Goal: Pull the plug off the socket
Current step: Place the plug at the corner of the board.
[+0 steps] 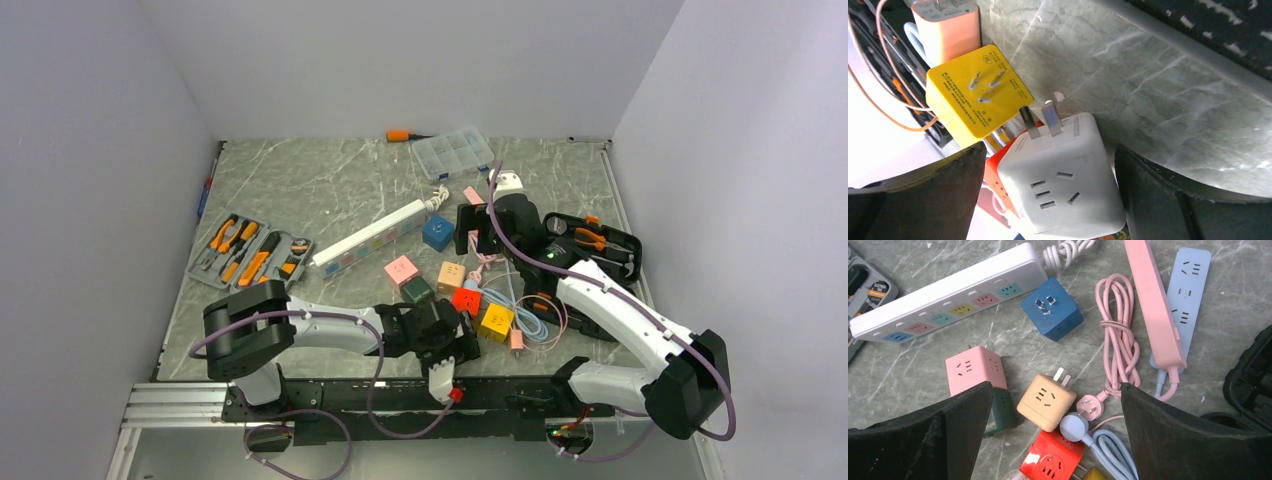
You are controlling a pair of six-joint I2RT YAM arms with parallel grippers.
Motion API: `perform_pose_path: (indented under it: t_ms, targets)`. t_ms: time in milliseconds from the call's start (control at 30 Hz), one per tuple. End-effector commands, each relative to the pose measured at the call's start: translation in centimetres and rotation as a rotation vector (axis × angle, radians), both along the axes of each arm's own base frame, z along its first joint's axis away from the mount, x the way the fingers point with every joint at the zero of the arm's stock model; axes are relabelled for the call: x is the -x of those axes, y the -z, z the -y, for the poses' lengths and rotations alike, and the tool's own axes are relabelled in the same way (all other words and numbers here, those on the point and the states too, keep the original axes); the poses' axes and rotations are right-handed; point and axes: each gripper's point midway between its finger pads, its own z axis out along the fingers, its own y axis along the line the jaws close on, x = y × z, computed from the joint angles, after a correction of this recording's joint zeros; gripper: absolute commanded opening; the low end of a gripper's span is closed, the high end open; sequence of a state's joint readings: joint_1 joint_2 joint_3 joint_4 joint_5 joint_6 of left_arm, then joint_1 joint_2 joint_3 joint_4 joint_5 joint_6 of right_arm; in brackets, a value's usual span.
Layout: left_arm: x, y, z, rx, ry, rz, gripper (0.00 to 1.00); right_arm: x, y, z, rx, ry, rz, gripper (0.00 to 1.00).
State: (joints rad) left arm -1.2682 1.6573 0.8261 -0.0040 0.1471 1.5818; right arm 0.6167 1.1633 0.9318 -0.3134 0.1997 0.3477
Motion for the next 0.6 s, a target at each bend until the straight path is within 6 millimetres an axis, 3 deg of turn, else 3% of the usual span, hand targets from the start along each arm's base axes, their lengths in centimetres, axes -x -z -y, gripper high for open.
perform_pose_path:
  t_ms: [0, 200, 400, 467, 567]
  targets:
    - [0.6, -0.7, -1.6, -0.075, -0.104, -0.078, 0.99, 0.2, -0.8, 0.1, -0.016, -0.001, 0.021, 1.0]
    - [1.6, -5.4, -3.9, -0.113, -0.173, -0.167, 0.99, 0.3, -1.2, 0.1, -0.021, -0.006, 0.022, 1.0]
    - [2.0, -11.3, -10.7, -0.201, -0.264, -0.243, 0.99, 0.4, -1.2, -0.9, -0.034, -0.043, 0.009, 1.0]
    - [0.7, -14.1, -12.8, -0.158, -0.335, -0.252, 0.99, 0.6, -0.8, -1.7, -0.032, -0.064, -0.001, 1.0]
    - [-2.8, -19.0, -16.2, -0.017, -0.491, -0.219, 0.99, 0.9, 0.3, -3.6, -0.002, -0.1, -0.019, 1.0]
